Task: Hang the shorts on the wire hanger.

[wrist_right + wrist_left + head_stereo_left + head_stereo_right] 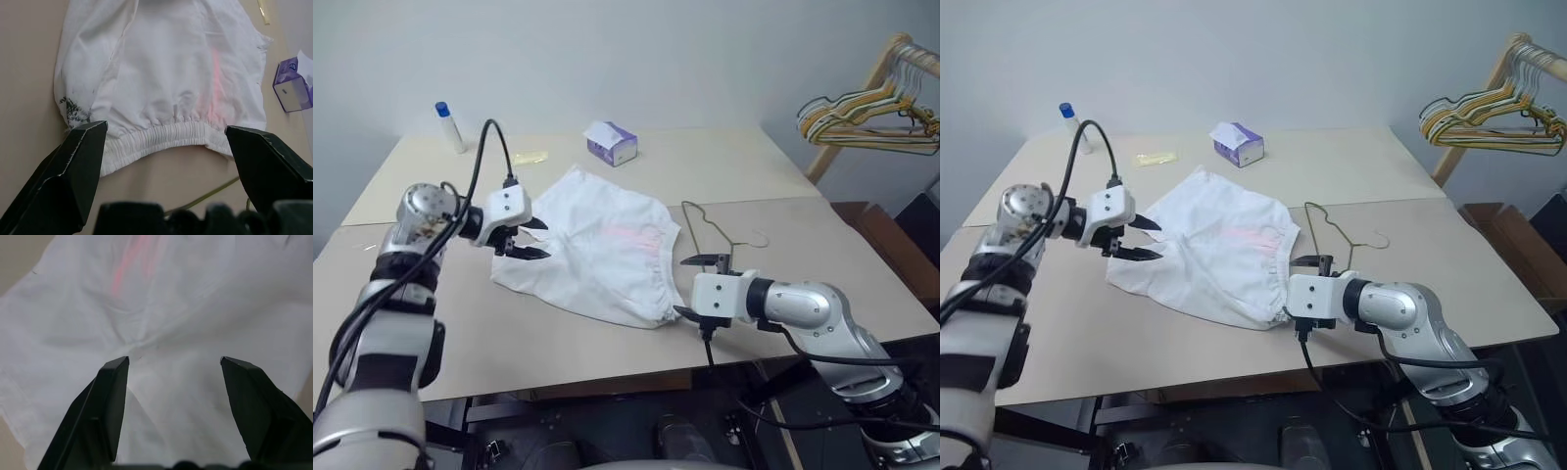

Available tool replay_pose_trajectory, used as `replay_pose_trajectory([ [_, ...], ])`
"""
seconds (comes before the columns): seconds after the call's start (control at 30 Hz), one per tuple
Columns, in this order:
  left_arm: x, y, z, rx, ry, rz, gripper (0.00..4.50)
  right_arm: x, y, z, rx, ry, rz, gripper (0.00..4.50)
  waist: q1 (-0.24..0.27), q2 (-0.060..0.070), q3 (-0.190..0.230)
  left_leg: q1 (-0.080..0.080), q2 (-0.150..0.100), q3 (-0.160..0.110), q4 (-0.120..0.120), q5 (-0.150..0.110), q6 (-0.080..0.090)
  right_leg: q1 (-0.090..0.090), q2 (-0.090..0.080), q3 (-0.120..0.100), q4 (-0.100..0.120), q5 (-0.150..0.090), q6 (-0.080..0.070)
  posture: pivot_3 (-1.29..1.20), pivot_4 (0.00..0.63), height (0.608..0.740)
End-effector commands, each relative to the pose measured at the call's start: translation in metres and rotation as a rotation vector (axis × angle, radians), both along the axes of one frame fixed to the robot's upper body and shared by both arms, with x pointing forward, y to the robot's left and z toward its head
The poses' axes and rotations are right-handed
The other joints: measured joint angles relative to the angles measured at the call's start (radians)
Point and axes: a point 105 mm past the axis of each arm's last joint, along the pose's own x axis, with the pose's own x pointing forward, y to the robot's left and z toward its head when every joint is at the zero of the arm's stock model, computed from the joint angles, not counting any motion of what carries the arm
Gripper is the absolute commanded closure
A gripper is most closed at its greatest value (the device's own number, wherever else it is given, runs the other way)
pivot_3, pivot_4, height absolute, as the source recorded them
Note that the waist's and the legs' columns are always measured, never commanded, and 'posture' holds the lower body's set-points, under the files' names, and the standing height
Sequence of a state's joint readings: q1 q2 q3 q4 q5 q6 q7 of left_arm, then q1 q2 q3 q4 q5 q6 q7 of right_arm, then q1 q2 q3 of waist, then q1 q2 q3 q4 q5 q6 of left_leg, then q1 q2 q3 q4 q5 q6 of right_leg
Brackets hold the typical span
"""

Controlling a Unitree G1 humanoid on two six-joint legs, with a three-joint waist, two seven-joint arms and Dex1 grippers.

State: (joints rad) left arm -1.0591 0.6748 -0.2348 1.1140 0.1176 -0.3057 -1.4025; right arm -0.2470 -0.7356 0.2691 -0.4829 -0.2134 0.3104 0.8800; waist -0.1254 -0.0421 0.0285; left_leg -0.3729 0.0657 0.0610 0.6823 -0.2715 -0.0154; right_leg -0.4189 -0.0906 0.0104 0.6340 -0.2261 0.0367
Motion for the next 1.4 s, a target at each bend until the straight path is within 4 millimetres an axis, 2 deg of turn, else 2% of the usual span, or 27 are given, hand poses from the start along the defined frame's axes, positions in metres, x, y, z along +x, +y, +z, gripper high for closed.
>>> replay_pose_trajectory([
  [0.03, 0.003, -0.007, 0.005, 0.05, -0.004, -0.052, 1.28, 0.0, 0.0, 0.01, 0.015, -0.041, -0.016, 0.0, -0.007, 0.0, 0.0, 0.0, 0.0, 0.0, 0.0, 0.0, 0.0, 0.0, 0.0, 0.0, 0.0, 0.0, 0.0, -0.17, 0.0, 0.74],
  [0.43, 0.014, -0.03, -0.008, 0.207, -0.04, -0.104, 1.28, -0.007, 0.004, 0.008, 0.038, -0.029, -0.033, 0.0, -0.045, 0.0, 0.0, -0.002, 0.0, -0.001, 0.0, 0.0, 0.0, -0.001, 0.0, 0.0, 0.0, 0.001, 0.002, -0.2, 0.0, 0.74],
  [0.6, 0.013, -0.027, -0.015, 0.286, -0.021, -0.113, 1.28, -0.008, 0.004, 0.007, 0.041, -0.028, -0.043, 0.0, -0.058, 0.0, 0.0, -0.002, 0.0, -0.001, 0.0, 0.0, 0.0, -0.001, 0.0, 0.0, 0.0, 0.001, 0.002, -0.21, 0.0, 0.74],
  [0.63, 0.013, -0.027, -0.015, 0.288, -0.021, -0.113, 1.69, -0.008, 0.005, 0.007, 0.043, -0.028, -0.044, 0.0, -0.059, 0.0, 0.0, -0.002, 0.0, -0.001, 0.0, 0.0, 0.0, -0.001, 0.0, 0.0, 0.0, 0.001, 0.002, -0.21, 0.0, 0.74],
  [0.67, 0.012, -0.027, -0.016, 0.293, -0.01, -0.117, 1.84, -0.008, 0.005, 0.007, 0.044, -0.028, -0.044, 0.0, -0.061, 0.0, 0.0, -0.002, 0.0, -0.001, 0.0, 0.0, 0.0, -0.001, 0.0, 0.0, 0.0, 0.001, 0.002, -0.21, 0.0, 0.74],
  [0.73, 0.011, -0.026, -0.019, 0.318, 0.001, -0.126, 2.44, -0.009, 0.006, 0.007, 0.046, -0.026, -0.044, 0.0, -0.065, 0.0, 0.0, -0.002, 0.0, -0.001, 0.0, 0.0, 0.0, -0.001, 0.0, 0.0, 0.0, 0.001, 0.002, -0.21, 0.0, 0.74],
  [0.93, 0.012, -0.026, -0.021, 0.333, -0.003, -0.127, 4.45, -0.007, 0.007, 0.007, 0.052, -0.029, -0.055, 0.0, -0.074, 0.0, 0.0, -0.002, 0.0, -0.001, 0.0, 0.0, 0.0, -0.001, -0.001, 0.0, 0.0, 0.001, 0.002, -0.22, 0.0, 0.74],
  [1.23, 0.009, -0.013, -0.005, 0.275, -0.045, -0.126, 4.48, -0.004, 0.007, 0.009, 0.054, -0.048, -0.068, 0.0, -0.086, 0.0, 0.0, -0.002, 0.0, -0.002, 0.0, 0.0, 0.0, -0.002, -0.001, 0.0, 0.0, 0.001, 0.002, -0.21, 0.0, 0.74],
  [1.4, -0.008, 0.013, 0.003, 0.243, -0.033, -0.167, 4.48, -0.003, 0.007, 0.01, 0.057, -0.054, -0.07, 0.0, -0.09, 0.0, 0.0, -0.002, 0.0, -0.001, 0.0, 0.0, 0.0, -0.002, 0.0, 0.001, 0.001, 0.001, 0.002, -0.19, 0.0, 0.74],
])
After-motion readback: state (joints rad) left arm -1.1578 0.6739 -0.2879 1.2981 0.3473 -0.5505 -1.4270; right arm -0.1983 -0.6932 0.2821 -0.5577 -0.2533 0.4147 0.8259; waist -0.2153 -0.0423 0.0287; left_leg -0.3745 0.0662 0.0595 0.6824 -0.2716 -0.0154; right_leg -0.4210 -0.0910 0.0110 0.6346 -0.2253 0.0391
